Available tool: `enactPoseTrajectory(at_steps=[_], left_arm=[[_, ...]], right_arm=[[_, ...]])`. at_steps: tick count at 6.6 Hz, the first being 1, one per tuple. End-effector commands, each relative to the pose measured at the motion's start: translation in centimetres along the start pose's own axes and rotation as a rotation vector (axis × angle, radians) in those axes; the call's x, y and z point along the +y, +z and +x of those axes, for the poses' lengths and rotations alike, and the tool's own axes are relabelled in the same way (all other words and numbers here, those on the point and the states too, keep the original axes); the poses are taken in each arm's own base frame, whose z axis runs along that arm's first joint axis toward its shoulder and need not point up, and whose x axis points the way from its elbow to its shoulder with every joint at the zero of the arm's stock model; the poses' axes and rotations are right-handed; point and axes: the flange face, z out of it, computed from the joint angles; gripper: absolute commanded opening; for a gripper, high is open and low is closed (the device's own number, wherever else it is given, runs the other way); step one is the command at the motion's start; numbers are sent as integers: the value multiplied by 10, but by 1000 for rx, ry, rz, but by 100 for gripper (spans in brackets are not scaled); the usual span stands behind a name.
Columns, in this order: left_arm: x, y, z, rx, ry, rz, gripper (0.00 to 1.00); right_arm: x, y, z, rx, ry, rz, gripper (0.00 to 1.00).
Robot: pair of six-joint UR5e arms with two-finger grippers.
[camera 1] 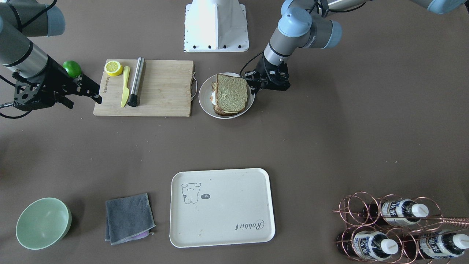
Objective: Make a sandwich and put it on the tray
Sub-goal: 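Grasp the plate rim with the left gripper and carry it onto the tray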
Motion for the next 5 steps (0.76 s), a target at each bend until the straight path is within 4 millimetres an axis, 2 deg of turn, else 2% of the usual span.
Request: enactPoseTrajectory(at_steps=[1, 2, 4, 5], left_arm=[[-42, -28, -1, 27, -55, -19, 0], [-71, -38, -9, 21, -79, 1, 0], [-170, -35, 15, 2, -79, 9, 0], [-217, -39, 19, -13, -83, 20, 0]], right_arm=[[0, 1, 1, 2, 2, -2, 100], [1, 3, 0, 2, -1, -4, 100], [-2, 1, -1, 1, -1, 0, 100], [-3, 0, 1, 2, -2, 4, 100]])
